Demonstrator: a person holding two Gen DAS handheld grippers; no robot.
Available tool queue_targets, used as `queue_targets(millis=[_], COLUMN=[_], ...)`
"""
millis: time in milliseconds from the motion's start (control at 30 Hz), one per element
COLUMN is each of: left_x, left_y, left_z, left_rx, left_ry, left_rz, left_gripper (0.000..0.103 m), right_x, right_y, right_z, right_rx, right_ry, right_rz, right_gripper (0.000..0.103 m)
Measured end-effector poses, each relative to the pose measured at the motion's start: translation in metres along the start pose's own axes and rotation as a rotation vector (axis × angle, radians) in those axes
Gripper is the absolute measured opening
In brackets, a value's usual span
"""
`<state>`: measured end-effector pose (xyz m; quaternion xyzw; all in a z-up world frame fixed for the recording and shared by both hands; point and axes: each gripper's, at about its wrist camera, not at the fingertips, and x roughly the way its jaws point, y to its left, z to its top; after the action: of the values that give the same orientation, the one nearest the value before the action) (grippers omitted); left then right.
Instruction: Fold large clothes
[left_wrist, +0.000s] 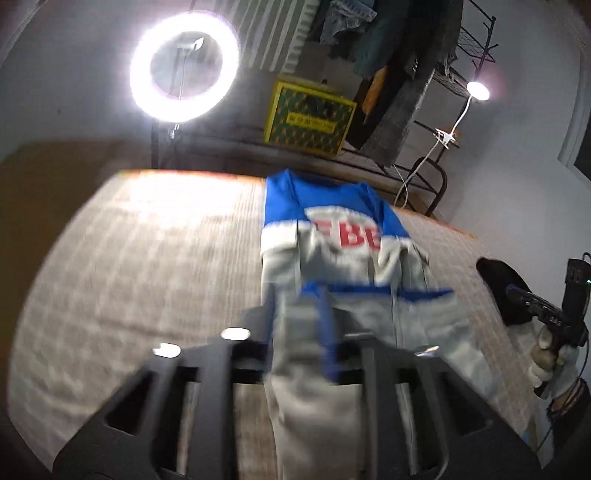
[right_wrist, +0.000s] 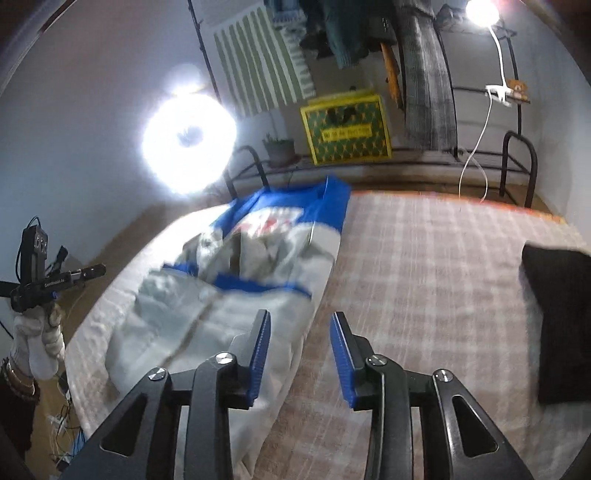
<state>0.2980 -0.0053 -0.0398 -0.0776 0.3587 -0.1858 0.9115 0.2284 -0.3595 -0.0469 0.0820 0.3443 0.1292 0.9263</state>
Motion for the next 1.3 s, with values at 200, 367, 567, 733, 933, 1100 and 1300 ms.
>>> queue_targets(millis=[200, 367, 567, 733, 933, 1100, 1300], left_x=[0.066, 0.143, 0.228, 0.283, 0.317, 0.335, 0.328], left_y=[0.008, 0.026, 0.046, 0.070, 0.074, 0.048, 0.018], left_z=[0.076, 0.103, 0.108, 0.105, 0.121, 0.137, 0.138], left_rx=[-0.078, -0.276, -0.347, -0.434, -0.461, -0.314, -0.167], left_ry=[0.061, 0.139, 0.226, 0.269, 0.224, 0.249, 0.228], left_rz=[-0.044, -0.169, -0.182, -0.204, -0.227, -0.218, -0.087], left_gripper=[0.045, 0.055, 0.056, 0.056, 0.058, 0.058, 0.002], right_x=[0.025, 0.079, 0.172, 0.247, 0.305, 0.326, 0.321], right_y=[-0.021, -0.053, -0.095, -0.125, -0.154, -0.152, -0.118], right_z=[0.054, 0.091, 0.108, 0.116, 0.121, 0.136, 0.139], right_rx=[0.052, 0.126, 0.227, 0.353, 0.443, 0.417, 0.232], right_ry=[-0.006, 0.013, 0.080, 0.125, 0.176, 0.195, 0.200], right_rz=[0.051, 0.127, 0.187, 0.231, 0.298, 0.332, 0.237], right_gripper=[0.052, 0.059, 0.060, 0.060, 0.056, 0.055, 0.004])
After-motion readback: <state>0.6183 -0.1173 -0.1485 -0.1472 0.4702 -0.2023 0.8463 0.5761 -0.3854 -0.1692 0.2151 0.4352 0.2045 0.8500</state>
